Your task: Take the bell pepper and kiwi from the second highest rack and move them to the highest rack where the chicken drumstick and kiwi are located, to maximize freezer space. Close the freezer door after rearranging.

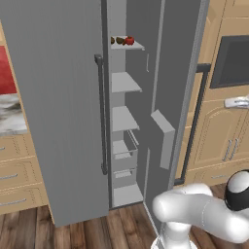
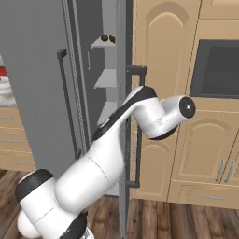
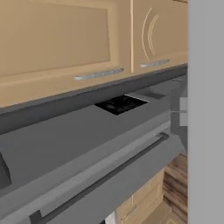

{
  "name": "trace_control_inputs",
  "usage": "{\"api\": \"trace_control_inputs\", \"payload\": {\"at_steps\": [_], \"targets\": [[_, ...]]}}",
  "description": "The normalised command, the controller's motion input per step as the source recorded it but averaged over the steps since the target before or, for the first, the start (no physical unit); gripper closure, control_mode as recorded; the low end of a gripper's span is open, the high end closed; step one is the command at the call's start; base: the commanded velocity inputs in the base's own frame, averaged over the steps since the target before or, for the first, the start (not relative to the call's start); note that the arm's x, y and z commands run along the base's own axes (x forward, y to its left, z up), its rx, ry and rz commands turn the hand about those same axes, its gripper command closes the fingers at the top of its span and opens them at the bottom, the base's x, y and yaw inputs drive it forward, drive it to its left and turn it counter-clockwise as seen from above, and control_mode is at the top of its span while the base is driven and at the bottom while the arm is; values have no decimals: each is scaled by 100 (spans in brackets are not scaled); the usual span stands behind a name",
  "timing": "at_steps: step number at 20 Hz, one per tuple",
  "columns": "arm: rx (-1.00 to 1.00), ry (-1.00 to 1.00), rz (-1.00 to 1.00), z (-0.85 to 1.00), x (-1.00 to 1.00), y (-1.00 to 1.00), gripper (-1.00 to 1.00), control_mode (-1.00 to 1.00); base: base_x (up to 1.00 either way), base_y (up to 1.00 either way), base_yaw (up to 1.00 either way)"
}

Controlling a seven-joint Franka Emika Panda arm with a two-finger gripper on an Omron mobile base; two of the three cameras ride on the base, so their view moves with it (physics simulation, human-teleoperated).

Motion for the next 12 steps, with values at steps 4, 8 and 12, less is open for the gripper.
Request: {"api": "trace_control_inputs", "payload": {"at_steps": [4, 8, 12], "targets": [[6, 1, 10, -13, 67, 0, 100, -100, 0, 0, 0], [10, 0, 10, -10, 59, 0, 100, -100, 0, 0, 0], [6, 0, 9, -23, 70, 0, 100, -100, 0, 0, 0]]}}
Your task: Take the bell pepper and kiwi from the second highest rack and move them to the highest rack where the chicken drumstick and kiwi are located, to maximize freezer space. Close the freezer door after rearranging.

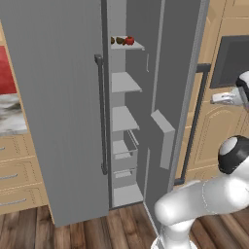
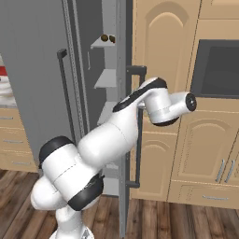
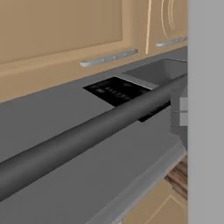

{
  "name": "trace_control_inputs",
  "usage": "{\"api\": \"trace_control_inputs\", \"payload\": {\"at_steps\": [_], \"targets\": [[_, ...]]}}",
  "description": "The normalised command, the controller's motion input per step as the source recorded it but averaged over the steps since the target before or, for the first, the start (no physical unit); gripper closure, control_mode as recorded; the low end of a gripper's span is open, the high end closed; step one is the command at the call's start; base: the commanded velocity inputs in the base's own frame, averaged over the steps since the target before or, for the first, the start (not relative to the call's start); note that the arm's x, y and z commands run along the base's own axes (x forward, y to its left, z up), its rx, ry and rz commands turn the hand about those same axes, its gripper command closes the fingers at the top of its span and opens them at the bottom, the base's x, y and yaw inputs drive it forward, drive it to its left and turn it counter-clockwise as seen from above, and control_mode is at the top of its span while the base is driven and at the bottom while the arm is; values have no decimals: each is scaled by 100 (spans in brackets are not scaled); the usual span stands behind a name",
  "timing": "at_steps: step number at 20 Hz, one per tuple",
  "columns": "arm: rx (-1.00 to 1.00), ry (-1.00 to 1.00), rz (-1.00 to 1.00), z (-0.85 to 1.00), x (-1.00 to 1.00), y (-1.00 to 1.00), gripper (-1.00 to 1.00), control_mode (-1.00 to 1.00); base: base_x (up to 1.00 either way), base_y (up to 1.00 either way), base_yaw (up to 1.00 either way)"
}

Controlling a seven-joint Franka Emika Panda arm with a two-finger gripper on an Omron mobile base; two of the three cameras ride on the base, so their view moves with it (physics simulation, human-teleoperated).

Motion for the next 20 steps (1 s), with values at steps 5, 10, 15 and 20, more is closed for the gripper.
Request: {"api": "trace_control_inputs", "payload": {"at_steps": [5, 10, 15, 20], "targets": [[4, 0, 7, -31, 79, -1, 100, -100, 0, 0, 0], [4, 0, 7, -27, 72, -6, 100, -100, 0, 0, 0], [0, 0, 14, -4, -1, 22, 100, -100, 0, 0, 0], [0, -7, 14, 0, -9, 65, 100, -100, 0, 0, 0]]}}
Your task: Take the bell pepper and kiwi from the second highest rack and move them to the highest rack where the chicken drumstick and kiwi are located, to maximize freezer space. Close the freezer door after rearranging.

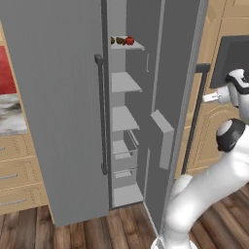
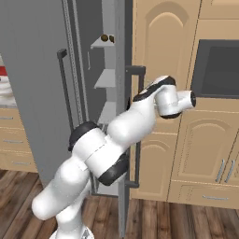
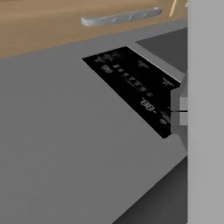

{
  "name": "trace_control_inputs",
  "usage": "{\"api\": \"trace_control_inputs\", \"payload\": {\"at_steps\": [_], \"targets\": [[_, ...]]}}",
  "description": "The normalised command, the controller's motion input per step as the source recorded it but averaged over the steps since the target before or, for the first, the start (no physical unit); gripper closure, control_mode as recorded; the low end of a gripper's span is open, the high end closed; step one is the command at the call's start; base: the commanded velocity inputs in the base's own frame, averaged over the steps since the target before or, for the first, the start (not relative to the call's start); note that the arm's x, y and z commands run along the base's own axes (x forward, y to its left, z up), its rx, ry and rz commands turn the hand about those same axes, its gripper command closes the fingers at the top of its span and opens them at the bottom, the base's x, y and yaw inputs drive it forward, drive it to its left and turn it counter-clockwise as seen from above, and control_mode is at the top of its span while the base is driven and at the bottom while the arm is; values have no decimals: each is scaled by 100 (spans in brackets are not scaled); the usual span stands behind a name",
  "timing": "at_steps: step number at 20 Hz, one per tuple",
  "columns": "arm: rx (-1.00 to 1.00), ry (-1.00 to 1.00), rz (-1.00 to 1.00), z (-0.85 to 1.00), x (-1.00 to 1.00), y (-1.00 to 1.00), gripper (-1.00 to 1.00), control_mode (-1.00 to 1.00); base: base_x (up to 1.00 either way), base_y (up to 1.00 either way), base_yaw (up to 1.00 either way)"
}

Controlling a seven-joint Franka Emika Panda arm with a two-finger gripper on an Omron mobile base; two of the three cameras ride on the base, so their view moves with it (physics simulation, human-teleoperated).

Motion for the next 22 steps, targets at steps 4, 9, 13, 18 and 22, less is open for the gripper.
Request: {"api": "trace_control_inputs", "payload": {"at_steps": [4, 9, 13, 18, 22], "targets": [[0, -18, 6, 1, -39, 99, 100, -100, 0, 0, 0], [0, -22, 1, 21, -60, 100, 100, -100, 0, 0, 0], [0, -22, 0, 37, -73, 100, 100, -100, 0, 0, 0], [0, -14, -7, 29, -66, 100, 100, -100, 0, 0, 0], [0, -2, -17, 20, -16, 96, 100, -100, 0, 0, 0]]}}
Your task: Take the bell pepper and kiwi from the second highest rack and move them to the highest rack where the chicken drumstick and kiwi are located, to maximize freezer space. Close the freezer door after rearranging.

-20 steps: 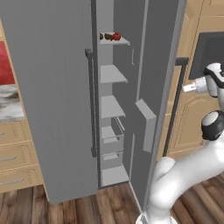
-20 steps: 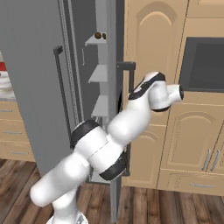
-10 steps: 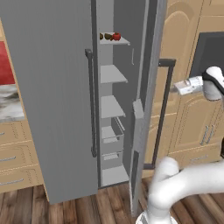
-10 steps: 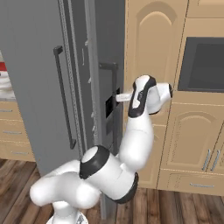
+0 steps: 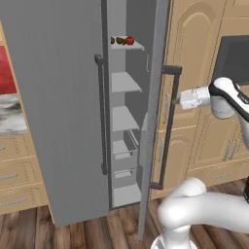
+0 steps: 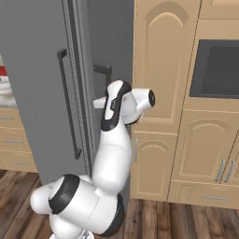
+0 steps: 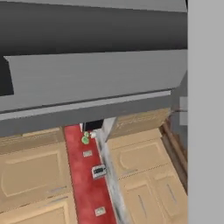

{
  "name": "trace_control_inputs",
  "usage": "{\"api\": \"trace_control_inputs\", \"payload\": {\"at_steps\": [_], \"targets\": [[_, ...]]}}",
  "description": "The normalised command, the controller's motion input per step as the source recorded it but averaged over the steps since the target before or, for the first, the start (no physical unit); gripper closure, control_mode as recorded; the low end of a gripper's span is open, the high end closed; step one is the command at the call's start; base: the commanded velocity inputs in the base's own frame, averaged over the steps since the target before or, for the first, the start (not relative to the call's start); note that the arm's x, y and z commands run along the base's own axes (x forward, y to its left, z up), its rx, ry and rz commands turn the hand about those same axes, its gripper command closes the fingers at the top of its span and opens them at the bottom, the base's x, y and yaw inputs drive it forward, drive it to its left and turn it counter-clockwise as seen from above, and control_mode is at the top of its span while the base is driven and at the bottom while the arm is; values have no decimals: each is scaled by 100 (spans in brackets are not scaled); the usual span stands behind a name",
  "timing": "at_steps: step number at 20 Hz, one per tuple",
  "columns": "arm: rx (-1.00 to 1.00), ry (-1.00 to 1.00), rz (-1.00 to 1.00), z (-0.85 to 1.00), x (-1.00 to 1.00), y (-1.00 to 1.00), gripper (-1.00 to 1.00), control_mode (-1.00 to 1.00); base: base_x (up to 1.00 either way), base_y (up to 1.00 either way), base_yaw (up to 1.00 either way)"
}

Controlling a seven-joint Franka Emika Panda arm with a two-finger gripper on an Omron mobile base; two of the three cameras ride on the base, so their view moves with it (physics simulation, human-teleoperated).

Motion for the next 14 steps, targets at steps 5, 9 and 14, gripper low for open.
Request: {"api": "trace_control_inputs", "payload": {"at_steps": [5, 9, 14], "targets": [[1, 10, -13, 10, 61, 39, 100, -100, 0, 0, 0], [6, 23, -2, 0, 100, 10, 100, -100, 0, 0, 0], [6, 17, 0, 5, 96, 12, 100, -100, 0, 0, 0]]}}
